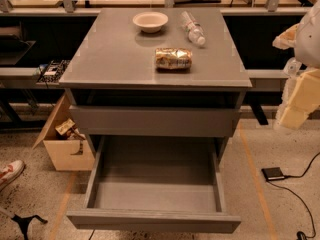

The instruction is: Place orange can into middle drawer

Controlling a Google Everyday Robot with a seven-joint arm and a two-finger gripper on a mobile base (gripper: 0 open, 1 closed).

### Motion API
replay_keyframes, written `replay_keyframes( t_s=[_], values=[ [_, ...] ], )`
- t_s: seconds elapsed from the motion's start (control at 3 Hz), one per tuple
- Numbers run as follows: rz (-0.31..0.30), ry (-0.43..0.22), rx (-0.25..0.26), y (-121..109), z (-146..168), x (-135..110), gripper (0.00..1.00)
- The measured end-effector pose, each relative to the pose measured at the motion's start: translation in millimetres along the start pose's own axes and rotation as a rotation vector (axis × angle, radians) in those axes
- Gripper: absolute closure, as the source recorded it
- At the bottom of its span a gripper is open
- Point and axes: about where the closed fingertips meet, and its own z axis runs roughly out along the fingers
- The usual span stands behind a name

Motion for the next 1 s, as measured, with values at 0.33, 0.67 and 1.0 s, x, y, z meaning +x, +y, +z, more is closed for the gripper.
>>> replay_keyframes(
  t_s=[0.33, 0.67, 1.0],
  values=[
    [0.000, 0.000, 0.000, 0, 0, 0, 0.00],
    [-0.014, -0.054, -0.009, -20, 13, -24, 0.00],
    [-0.064, -0.112, -0.028, -56, 41, -73, 0.00]
  ],
)
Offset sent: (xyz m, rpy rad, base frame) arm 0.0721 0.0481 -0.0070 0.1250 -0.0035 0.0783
